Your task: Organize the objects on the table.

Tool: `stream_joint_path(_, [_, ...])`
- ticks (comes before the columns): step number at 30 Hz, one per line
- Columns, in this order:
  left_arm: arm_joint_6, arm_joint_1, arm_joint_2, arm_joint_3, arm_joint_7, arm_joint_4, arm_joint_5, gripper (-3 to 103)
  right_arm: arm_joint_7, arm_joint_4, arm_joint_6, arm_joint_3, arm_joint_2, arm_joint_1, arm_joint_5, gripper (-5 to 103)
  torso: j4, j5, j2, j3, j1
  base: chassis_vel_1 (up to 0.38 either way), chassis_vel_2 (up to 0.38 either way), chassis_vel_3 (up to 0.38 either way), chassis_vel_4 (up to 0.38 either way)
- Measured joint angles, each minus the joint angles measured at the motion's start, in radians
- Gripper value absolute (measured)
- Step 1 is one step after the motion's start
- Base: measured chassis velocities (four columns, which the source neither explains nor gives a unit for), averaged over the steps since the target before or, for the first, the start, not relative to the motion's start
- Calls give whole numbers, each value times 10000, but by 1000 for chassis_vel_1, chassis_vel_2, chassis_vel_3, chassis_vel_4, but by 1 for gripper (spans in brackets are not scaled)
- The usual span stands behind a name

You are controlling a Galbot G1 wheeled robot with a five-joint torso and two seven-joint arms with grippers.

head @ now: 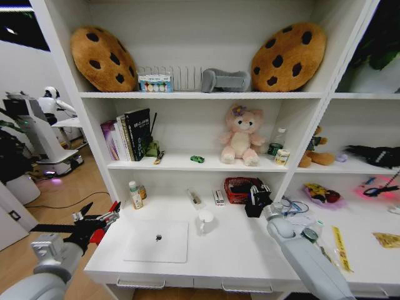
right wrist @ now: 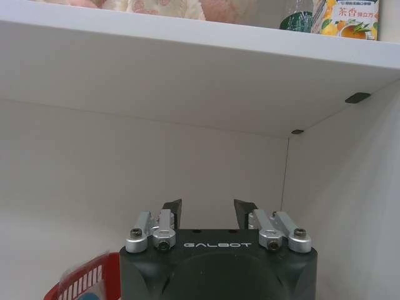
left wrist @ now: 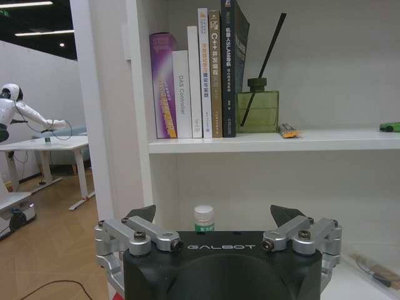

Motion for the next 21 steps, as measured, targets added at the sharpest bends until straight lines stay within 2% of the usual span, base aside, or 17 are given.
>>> stream_joint_path(1, [0,0,0,0,0,0,0,100,0,0,0,0,0,0,0,48,0,0,0,0,0,0,0,0,0])
stream_joint_path(3, [0,0,0,0,0,0,0,100,-1,258,-44,97,-70,-168,66,60,0,0,0,0,0,0,0,0,0])
stream_joint_path(4, [0,0,0,0,0,0,0,100,-1,258,-44,97,-70,-168,66,60,0,0,0,0,0,0,0,0,0])
stream_joint_path(6, [0,0,0,0,2,0,0,100,-7,898,-289,344,-270,-590,312,71,0,0,0,0,0,0,0,0,0])
stream_joint_path(7, [0,0,0,0,2,0,0,100,-7,898,-289,344,-270,-590,312,71,0,0,0,0,0,0,0,0,0])
stream_joint_path(9, [0,0,0,-1,2,0,0,100,-266,1938,-738,834,-528,-1310,722,83,1,2,0,0,0,0,0,0,0])
stream_joint_path(10, [0,0,0,-1,2,0,0,100,-266,1938,-738,834,-528,-1310,722,83,1,2,0,0,0,0,0,0,0])
stream_joint_path(13, [0,0,-1,0,3,0,0,100,-404,4034,-1574,1708,-855,-2905,1210,97,1,-3,1,-2,-1,0,0,0,0])
stream_joint_path(16, [1,0,0,0,3,0,0,100,-322,4595,-1793,1984,-901,-3477,1237,99,1,1,0,-3,-1,0,0,0,0])
stream_joint_path(17, [0,0,0,-1,7,0,0,100,-100,5452,-2275,2483,-912,-4435,1240,100,0,3,1,-2,-2,0,0,0,0])
stream_joint_path(18, [0,0,0,0,14,0,-1,100,909,7346,-3754,3774,-601,-6468,1052,100,-1,-1,1,-3,-2,0,0,0,0])
stream_joint_path(19, [0,0,0,0,14,0,-1,100,909,7346,-3754,3774,-601,-6468,1052,100,-1,-1,1,-3,-2,0,0,0,0])
stream_joint_path(21, [0,0,0,0,10,0,0,100,1490,8569,-4341,4613,-99,-8056,1018,100,-1,-1,1,-3,-2,0,0,0,0])
